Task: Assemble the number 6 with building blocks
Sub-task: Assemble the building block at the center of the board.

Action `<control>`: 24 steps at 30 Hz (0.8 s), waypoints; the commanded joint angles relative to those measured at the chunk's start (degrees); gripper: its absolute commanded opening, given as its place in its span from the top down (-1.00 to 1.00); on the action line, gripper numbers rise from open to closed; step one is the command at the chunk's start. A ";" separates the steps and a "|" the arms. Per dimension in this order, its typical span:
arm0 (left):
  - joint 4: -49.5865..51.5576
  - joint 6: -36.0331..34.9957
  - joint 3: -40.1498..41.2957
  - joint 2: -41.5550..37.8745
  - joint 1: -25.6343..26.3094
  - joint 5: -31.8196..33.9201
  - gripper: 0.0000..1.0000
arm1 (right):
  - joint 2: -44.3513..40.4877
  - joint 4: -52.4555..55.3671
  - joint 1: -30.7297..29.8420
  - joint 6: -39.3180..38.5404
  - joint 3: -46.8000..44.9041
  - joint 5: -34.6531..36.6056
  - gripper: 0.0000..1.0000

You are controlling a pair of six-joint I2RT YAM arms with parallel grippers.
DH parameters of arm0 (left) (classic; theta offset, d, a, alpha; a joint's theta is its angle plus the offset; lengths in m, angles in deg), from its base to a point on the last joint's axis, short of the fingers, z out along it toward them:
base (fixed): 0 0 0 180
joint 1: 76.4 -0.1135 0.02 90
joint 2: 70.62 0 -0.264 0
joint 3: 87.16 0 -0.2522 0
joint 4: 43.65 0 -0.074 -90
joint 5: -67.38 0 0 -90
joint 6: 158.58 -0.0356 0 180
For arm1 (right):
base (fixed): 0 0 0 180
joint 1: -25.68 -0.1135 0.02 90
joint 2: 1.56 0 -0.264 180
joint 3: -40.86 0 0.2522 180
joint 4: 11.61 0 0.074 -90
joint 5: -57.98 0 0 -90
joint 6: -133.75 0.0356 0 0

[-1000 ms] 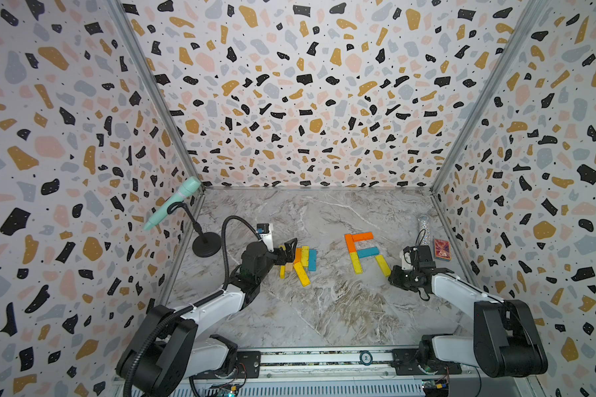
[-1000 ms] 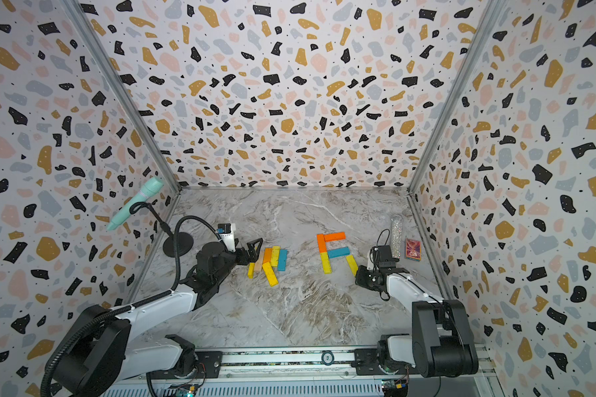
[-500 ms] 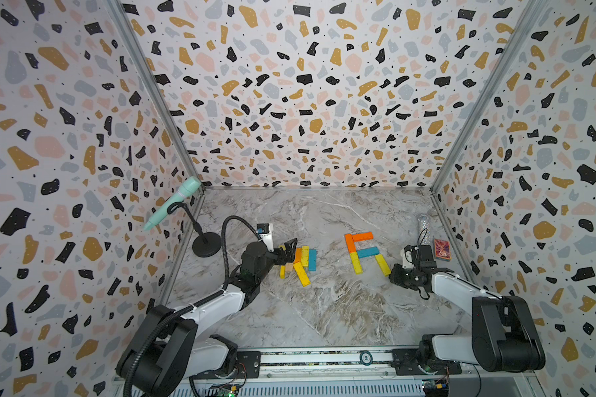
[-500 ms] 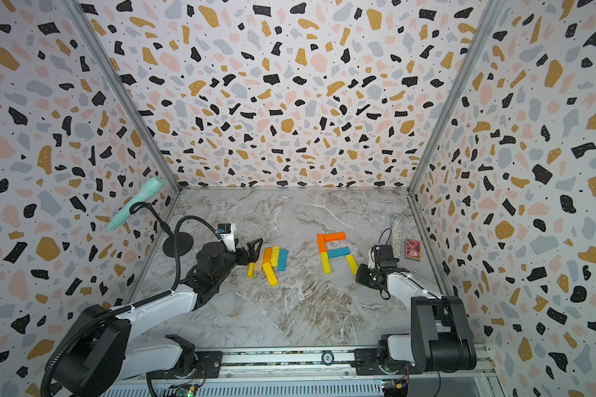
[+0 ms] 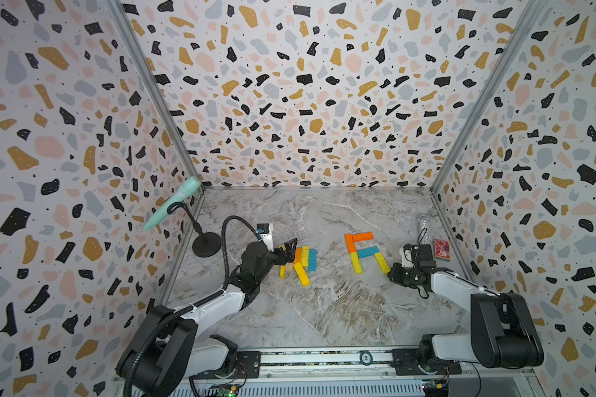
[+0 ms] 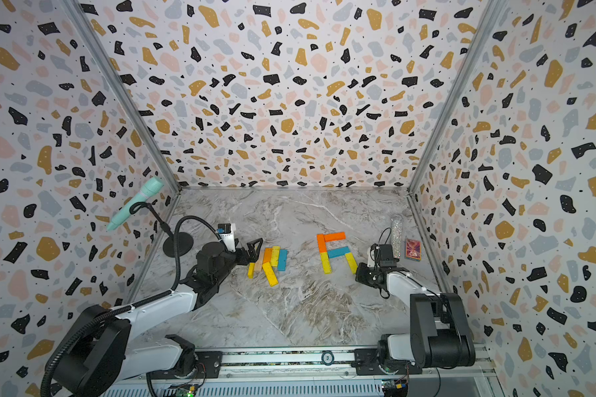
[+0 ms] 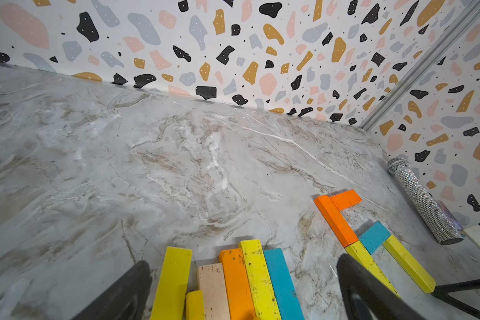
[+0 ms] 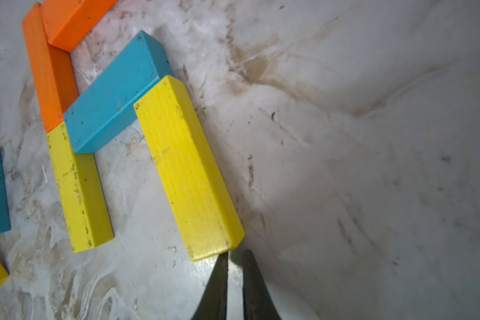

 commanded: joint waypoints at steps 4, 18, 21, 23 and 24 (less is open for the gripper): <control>-1.31 -0.48 -1.68 -0.92 -0.22 -0.22 -0.99 | -2.66 5.32 0.19 -0.52 0.73 1.47 0.67; -2.31 -1.31 2.15 -7.42 -0.24 8.35 -0.99 | -2.38 6.54 -20.68 -0.44 17.56 7.33 0.13; -2.27 -1.16 2.94 -8.93 -0.24 10.81 -0.99 | 4.26 3.88 -27.53 -0.29 23.41 8.31 -0.01; -2.39 -0.77 3.90 -10.25 -0.24 13.23 -0.99 | 9.98 3.26 -31.36 -0.57 28.44 9.30 -0.07; -2.55 -0.62 4.42 -10.95 -0.25 14.58 -0.99 | 12.29 3.10 -32.81 -0.66 30.39 9.71 -0.08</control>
